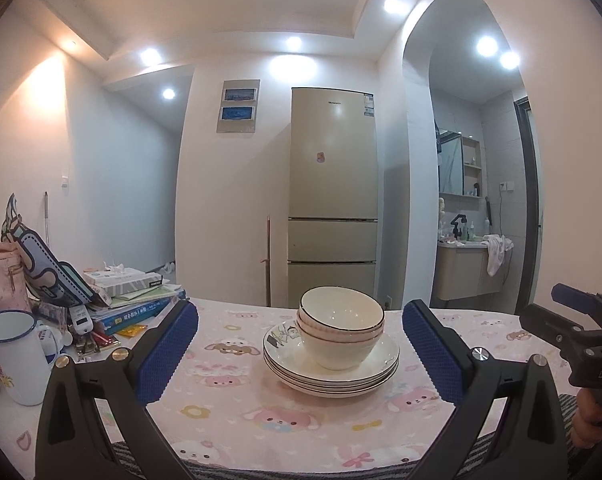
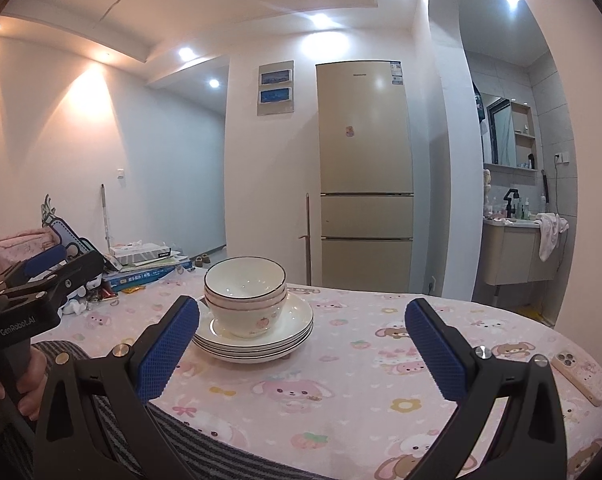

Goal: Organize plates and bowls

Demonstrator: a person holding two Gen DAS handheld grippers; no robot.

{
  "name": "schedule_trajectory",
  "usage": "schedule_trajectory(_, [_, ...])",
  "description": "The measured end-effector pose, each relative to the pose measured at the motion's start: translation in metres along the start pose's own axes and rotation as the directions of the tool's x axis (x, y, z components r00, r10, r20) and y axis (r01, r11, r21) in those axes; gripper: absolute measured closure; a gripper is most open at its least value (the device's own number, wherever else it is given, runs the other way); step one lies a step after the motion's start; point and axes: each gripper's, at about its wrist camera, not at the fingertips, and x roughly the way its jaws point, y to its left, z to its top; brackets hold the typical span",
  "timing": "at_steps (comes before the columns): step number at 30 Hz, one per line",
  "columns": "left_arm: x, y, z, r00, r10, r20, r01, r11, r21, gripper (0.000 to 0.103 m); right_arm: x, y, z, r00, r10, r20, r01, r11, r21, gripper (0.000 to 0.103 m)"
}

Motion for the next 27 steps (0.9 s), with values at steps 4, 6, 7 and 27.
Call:
schedule_trajectory(4, [0.0001, 0.0013, -0.0003, 1.0, 0.002, 0.003, -0.002, 1.0, -0.003, 0.0, -0.0007, 0.0033, -0.0007, 1.0, 0.003, 0.001, -0.003, 1.0, -0.009, 0.0])
schedule_trajectory(6, [-0.0003, 0.0007, -0.0005, 1.0, 0.003, 0.004, -0.003, 1.0, -0.001, 0.0, -0.002, 0.0054, -0.0007, 1.0, 0.001, 0.007, -0.001, 1.0, -0.018, 0.0])
schedule_trajectory(7, [-0.0004, 0.0005, -0.0005, 1.0, 0.004, 0.005, -0.004, 1.0, 0.0, 0.0, -0.003, 0.0055, -0.0009, 1.0, 0.0, 0.01, 0.0, 1.0, -0.02, 0.0])
schedule_trajectory(27, [0.0025, 0.0011, -0.0016, 1.0, 0.005, 0.003, -0.005, 1.0, 0.011, 0.0, -0.0054, 0.0074, 0.0007, 1.0, -0.009, 0.009, 0.009, 1.0, -0.021, 0.0])
